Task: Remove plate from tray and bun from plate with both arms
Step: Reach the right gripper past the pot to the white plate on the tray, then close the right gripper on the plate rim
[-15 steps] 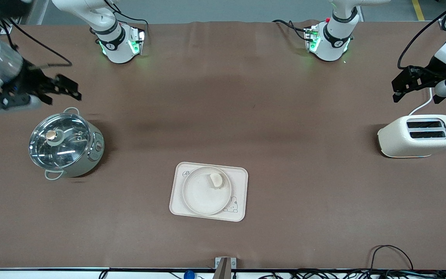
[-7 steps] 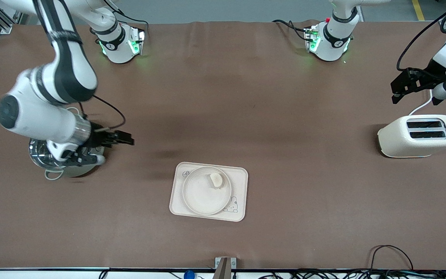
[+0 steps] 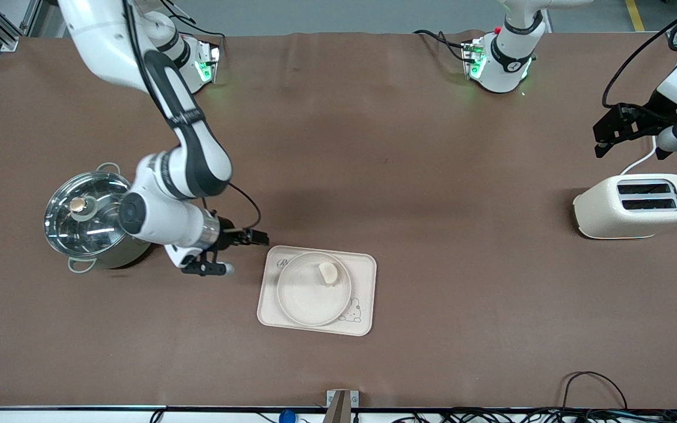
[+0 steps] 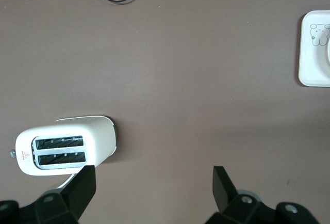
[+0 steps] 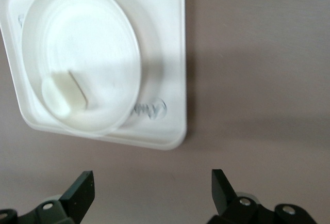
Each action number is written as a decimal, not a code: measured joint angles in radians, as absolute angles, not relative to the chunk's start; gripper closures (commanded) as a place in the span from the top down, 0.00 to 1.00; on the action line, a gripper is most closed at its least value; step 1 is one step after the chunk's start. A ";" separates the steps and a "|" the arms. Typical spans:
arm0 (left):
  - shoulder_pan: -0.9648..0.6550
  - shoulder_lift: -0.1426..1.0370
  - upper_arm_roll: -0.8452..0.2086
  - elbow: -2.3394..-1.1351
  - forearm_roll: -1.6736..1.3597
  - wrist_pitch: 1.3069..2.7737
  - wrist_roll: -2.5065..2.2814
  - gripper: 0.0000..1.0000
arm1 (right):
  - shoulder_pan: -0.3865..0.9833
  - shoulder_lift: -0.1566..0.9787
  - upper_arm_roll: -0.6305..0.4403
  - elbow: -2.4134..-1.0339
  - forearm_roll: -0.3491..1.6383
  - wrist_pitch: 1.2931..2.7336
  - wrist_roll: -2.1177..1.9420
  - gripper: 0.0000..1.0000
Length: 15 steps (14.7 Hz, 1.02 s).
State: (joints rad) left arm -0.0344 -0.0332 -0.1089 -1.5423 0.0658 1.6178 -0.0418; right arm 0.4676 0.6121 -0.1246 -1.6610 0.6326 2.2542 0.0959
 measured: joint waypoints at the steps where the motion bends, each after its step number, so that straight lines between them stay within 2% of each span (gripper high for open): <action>1: -0.034 -0.033 -0.109 -1.542 0.066 1.618 -0.042 1.00 | 0.475 0.657 -0.125 -1.637 0.660 2.284 0.096 1.00; 6: -0.034 -0.033 -0.109 -1.541 0.066 1.617 -0.042 1.00 | 0.490 0.833 -0.125 -1.458 0.695 2.353 0.117 0.97; 8: -0.034 -0.033 -0.109 -1.541 0.066 1.617 -0.042 1.00 | 0.489 0.881 -0.130 -1.398 0.699 2.362 0.128 0.91; 11: -0.034 -0.033 -0.109 -1.541 0.066 1.617 -0.042 1.00 | 0.488 0.911 -0.133 -1.350 0.702 2.362 0.130 0.63; 15: -0.034 -0.033 -0.109 -1.541 0.066 1.617 -0.042 1.00 | 0.488 0.923 -0.133 -1.338 0.702 2.374 0.130 0.37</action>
State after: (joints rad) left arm -0.0342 -0.0328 -0.1089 -1.5412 0.0658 1.6166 -0.0418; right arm 0.4885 0.9234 -0.1329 -1.3384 0.7020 2.3744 0.1297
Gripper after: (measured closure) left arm 0.000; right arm 0.432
